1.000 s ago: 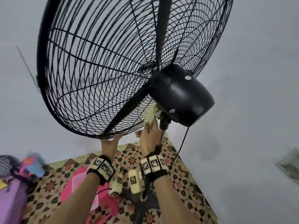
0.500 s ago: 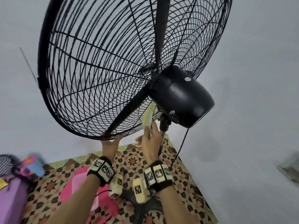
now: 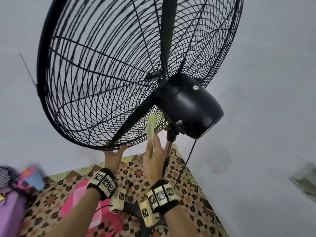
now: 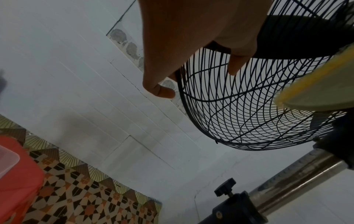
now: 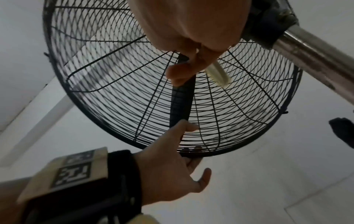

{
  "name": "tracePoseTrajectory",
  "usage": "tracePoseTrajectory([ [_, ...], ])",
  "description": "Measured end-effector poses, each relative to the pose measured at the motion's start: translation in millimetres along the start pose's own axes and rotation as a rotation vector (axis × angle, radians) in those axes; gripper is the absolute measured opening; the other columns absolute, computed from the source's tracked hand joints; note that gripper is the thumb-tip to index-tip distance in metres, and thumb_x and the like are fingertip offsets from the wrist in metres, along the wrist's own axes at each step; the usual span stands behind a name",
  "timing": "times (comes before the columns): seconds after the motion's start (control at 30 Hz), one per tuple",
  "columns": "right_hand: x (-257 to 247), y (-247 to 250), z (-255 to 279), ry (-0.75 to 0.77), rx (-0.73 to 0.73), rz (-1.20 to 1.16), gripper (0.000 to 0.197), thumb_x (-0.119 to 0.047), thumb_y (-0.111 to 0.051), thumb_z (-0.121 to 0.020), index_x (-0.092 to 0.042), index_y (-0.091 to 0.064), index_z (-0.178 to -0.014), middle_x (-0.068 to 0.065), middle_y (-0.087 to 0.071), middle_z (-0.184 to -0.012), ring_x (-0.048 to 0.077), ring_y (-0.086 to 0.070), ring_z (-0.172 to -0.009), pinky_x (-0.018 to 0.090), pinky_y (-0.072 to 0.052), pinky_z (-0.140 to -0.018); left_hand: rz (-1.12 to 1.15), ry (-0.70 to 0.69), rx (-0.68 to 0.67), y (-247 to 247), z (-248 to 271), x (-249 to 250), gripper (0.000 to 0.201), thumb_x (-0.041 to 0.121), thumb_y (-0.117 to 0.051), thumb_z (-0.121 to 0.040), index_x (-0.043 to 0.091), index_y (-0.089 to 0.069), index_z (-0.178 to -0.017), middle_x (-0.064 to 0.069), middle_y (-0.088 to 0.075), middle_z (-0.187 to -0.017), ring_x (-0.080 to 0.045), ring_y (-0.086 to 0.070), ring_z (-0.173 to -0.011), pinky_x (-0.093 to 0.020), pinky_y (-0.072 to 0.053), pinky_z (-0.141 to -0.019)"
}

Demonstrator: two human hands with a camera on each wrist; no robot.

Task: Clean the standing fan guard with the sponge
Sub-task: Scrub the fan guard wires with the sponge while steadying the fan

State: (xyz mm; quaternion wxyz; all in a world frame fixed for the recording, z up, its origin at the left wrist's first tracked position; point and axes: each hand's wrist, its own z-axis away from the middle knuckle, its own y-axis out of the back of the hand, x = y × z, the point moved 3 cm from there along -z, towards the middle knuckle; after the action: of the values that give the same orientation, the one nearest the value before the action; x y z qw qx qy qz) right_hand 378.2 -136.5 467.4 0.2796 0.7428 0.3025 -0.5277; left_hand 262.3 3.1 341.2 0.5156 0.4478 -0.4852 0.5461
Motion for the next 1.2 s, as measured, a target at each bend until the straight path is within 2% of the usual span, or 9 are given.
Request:
tracePoseTrajectory([
  [0.17, 0.5, -4.1, -34.0, -0.135, 0.160, -0.114, 0.049, -0.002, -0.043, -0.108, -0.022, -0.045, -0.153, 0.024, -0.063, -0.109, 0.024, -0.071, -0.059, 0.026, -0.060, -0.053, 0.005, -0.030, 0.016, 0.4, 1.0, 8.1, 0.074, 0.025, -0.083, -0.089, 0.019, -0.040, -0.149, -0.003, -0.052, -0.145, -0.029, -0.053, -0.129, -0.035, -0.060, -0.085],
  [0.23, 1.5, -10.2, -35.6, -0.113, 0.143, -0.081, 0.050, -0.008, -0.043, -0.110, -0.023, -0.039, -0.157, 0.022, -0.068, -0.113, 0.017, -0.070, -0.055, 0.021, -0.057, -0.051, 0.006, -0.014, 0.024, 3.4, 0.1, 10.6, 0.075, 0.028, -0.085, -0.087, 0.019, -0.042, -0.147, -0.006, -0.053, -0.147, -0.032, -0.053, -0.133, -0.045, -0.058, -0.094],
  [0.4, -9.8, 0.9, 10.1, 0.056, 0.012, 0.046, 0.044, -0.008, -0.046, -0.109, -0.015, -0.046, -0.153, 0.010, -0.070, -0.097, -0.006, -0.065, -0.056, 0.005, -0.047, -0.052, 0.046, -0.010, -0.039, -0.6, 4.9, 14.9, 0.073, 0.018, -0.080, -0.092, 0.013, -0.040, -0.153, -0.008, -0.048, -0.153, -0.030, -0.051, -0.128, -0.012, -0.049, -0.043],
  [0.6, -2.2, -3.7, -33.5, -0.066, 0.208, -0.099, 0.047, -0.003, -0.043, -0.108, -0.033, -0.046, -0.144, 0.003, -0.067, -0.102, 0.022, -0.072, -0.063, 0.024, -0.060, -0.059, 0.071, 0.015, -0.016, -0.7, 0.3, 10.7, 0.070, 0.023, -0.082, -0.090, 0.013, -0.044, -0.149, -0.011, -0.053, -0.146, -0.034, -0.052, -0.132, -0.025, -0.048, -0.059],
  [0.77, 6.7, -9.9, 2.1, 0.135, 0.086, 0.017, 0.043, -0.010, -0.047, -0.109, -0.013, -0.048, -0.153, 0.002, -0.070, -0.074, 0.004, -0.069, -0.060, 0.014, -0.055, -0.058, 0.071, 0.010, -0.023, 2.9, -2.6, 7.7, 0.072, 0.022, -0.083, -0.090, 0.015, -0.043, -0.148, -0.005, -0.052, -0.145, -0.028, -0.052, -0.126, -0.018, -0.053, -0.049],
  [0.9, -0.2, 8.4, 5.8, 0.169, 0.200, 0.011, 0.038, 0.013, -0.051, -0.101, 0.009, -0.056, -0.139, -0.030, -0.050, -0.076, -0.032, -0.055, -0.080, -0.006, -0.042, -0.072, 0.029, -0.018, -0.021, 0.9, 4.4, 8.3, 0.076, 0.025, -0.085, -0.088, 0.014, -0.043, -0.150, -0.004, -0.050, -0.146, -0.023, -0.050, -0.127, -0.020, -0.054, -0.071],
  [1.03, 14.3, 1.6, -25.7, -0.026, 0.189, 0.023, 0.046, -0.004, -0.041, -0.110, -0.031, -0.038, -0.146, -0.011, -0.067, -0.097, -0.007, -0.068, -0.063, 0.001, -0.049, -0.069, 0.077, -0.023, -0.040, -4.3, 21.5, 25.5, 0.071, 0.013, -0.079, -0.092, 0.008, -0.041, -0.151, -0.003, -0.047, -0.141, -0.020, -0.047, -0.120, -0.003, -0.046, -0.057],
  [1.13, 15.8, -7.7, -33.2, -0.010, 0.220, 0.054, 0.051, -0.006, -0.044, -0.109, -0.038, -0.037, -0.149, -0.003, -0.069, -0.088, 0.008, -0.072, -0.063, 0.024, -0.063, -0.066, 0.088, 0.028, -0.029, -7.6, 4.1, 7.7, 0.087, 0.028, -0.094, -0.076, 0.017, -0.045, -0.148, 0.003, -0.051, -0.142, -0.020, -0.052, -0.128, -0.034, -0.048, -0.103],
  [1.2, 11.5, -9.5, -28.6, 0.028, 0.240, 0.095, 0.050, 0.007, -0.048, -0.104, -0.015, -0.046, -0.149, -0.022, -0.049, -0.074, -0.017, -0.064, -0.067, 0.005, -0.054, -0.071, 0.053, 0.088, -0.055, -9.5, -6.1, -4.3, 0.107, 0.052, -0.102, -0.053, 0.021, -0.055, -0.144, 0.008, -0.058, -0.142, -0.027, -0.062, -0.125, -0.059, -0.049, -0.106],
])
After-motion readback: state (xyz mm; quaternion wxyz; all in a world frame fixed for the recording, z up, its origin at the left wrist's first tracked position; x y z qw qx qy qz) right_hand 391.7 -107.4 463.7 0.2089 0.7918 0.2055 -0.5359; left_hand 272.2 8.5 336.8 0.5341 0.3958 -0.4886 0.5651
